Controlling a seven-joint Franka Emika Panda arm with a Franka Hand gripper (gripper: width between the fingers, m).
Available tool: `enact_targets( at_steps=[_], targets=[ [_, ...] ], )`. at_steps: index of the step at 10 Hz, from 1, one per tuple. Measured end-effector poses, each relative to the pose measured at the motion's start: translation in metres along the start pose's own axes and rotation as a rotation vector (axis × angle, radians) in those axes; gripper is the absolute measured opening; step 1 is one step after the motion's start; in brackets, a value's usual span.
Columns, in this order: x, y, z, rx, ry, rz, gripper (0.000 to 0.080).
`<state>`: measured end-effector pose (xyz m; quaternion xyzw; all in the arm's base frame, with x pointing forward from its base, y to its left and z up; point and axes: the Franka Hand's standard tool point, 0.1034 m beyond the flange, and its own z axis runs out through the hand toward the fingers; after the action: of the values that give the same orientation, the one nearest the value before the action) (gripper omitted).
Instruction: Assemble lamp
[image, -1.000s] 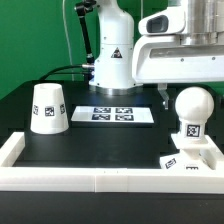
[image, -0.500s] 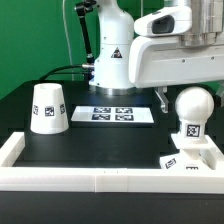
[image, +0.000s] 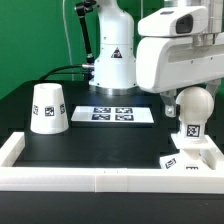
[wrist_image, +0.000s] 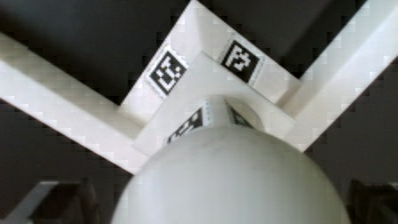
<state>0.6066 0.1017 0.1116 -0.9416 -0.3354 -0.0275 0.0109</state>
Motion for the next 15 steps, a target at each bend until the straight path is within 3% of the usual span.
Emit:
enact_targets(
  at_steps=[2,3,5,10,13,14,15],
  targets=[
    [-0.0001,0.0002,0.0001,0.001,0.0,0.002,0.0671],
    [-0.0002,0.0002,0.0002,0.001,0.0,0.011,0.0577],
    [-0.0009,0.0013,0.0001,0.002,0.001,0.052,0.0577],
    [-0.0031,0.0083,-0.0048,0.0,0.006,0.446,0.0577],
    [-0.0034,0.0083,-0.0042,0.0,0.005,0.445,0.0579],
    [-0.0035,0.0082,-0.0045,0.0,0.005,0.444,0.0672],
    [-0.0043,0.0075,-0.0075,0.0,0.007,0.442,0.0691]
  ],
)
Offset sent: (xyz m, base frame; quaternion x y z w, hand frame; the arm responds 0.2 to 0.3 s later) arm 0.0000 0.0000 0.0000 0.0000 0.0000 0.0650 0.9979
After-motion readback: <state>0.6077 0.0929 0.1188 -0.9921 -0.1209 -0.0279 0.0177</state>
